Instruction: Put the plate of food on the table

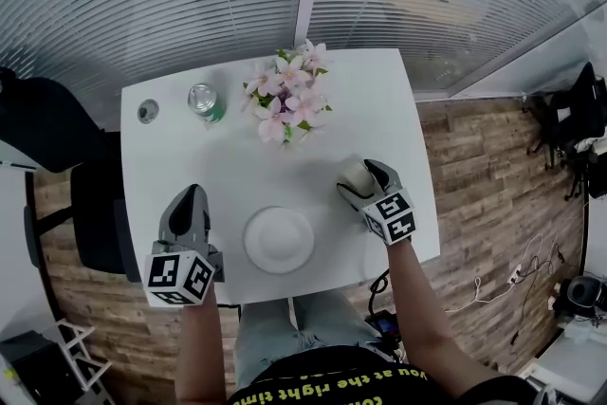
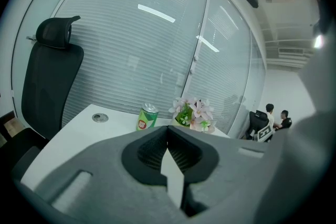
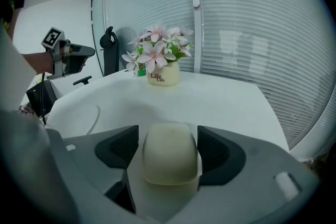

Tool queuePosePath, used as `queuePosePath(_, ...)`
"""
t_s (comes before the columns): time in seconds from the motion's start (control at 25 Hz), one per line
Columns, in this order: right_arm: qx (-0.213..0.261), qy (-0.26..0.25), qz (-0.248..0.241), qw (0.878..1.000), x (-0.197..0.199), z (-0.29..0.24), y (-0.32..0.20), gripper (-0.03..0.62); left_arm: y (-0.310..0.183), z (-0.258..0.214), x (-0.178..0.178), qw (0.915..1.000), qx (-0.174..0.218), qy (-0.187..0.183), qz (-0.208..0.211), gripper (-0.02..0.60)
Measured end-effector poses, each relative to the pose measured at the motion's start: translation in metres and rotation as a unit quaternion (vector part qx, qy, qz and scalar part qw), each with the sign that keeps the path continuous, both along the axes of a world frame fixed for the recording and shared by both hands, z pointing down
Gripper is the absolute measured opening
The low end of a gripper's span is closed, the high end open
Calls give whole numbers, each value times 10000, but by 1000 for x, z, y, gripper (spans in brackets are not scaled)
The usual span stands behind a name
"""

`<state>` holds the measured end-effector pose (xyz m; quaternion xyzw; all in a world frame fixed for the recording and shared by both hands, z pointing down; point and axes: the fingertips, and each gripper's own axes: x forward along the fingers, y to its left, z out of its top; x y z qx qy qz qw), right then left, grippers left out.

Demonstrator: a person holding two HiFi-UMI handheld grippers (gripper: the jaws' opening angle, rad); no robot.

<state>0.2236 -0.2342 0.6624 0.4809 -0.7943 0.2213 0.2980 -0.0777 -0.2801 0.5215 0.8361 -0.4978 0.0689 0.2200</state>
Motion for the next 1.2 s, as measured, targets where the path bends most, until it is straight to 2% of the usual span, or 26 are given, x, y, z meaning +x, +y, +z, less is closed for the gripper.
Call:
queuePosePath(0.4, -31, 160, 21, 9999, 5, 6, -1, 331, 4, 2, -4, 10000, -60, 41, -42, 1)
queuePosePath(0.84, -88, 157, 35, 9998, 5, 8, -2, 327, 12, 7, 3, 9999, -128, 66, 92, 0)
queuePosePath(1.2, -105, -167, 370, 9991, 4, 3, 1, 325, 24, 10, 1, 9997, -225, 86, 105, 0)
